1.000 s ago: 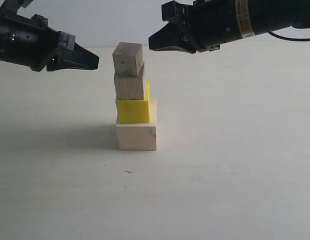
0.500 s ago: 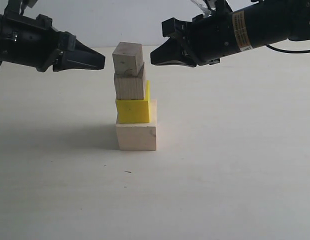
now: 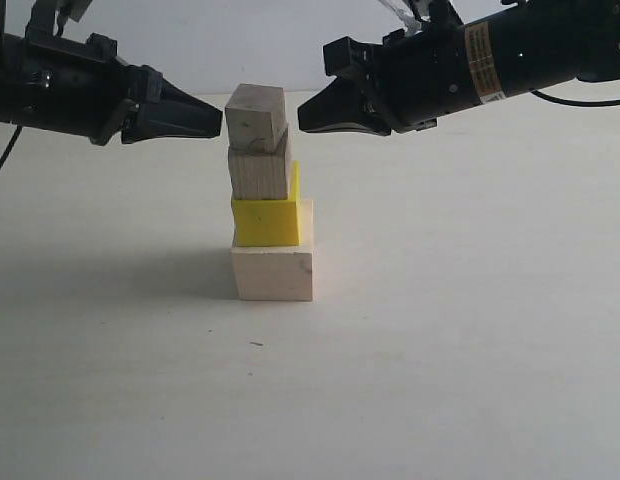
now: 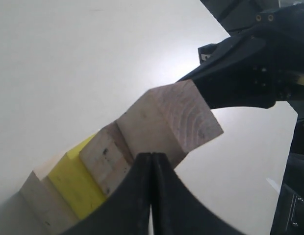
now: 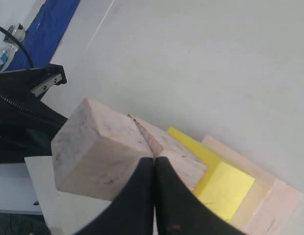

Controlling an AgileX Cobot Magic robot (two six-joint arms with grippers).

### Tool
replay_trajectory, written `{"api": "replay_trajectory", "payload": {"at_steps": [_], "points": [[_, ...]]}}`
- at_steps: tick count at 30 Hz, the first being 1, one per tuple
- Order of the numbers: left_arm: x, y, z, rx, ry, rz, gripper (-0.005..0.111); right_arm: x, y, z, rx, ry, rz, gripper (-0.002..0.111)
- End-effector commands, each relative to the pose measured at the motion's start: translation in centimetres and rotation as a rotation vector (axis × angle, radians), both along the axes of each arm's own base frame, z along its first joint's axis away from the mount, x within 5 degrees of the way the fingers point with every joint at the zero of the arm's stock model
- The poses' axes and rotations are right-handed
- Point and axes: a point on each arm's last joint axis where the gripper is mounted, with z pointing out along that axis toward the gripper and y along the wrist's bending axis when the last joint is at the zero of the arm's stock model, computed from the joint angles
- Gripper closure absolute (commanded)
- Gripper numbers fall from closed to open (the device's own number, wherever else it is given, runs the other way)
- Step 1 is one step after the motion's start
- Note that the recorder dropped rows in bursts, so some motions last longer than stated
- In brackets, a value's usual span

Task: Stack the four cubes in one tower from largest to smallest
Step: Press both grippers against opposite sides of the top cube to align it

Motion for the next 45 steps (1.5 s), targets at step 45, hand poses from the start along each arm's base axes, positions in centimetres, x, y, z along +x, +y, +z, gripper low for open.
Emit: {"api": "replay_trajectory", "payload": {"at_steps": [45], "points": [[-0.25,-0.23,0.27,-0.009,-0.010,-0.046,0.107,-0.13,0.06,0.06,0.000,-0.010,0.010,0.108]]}}
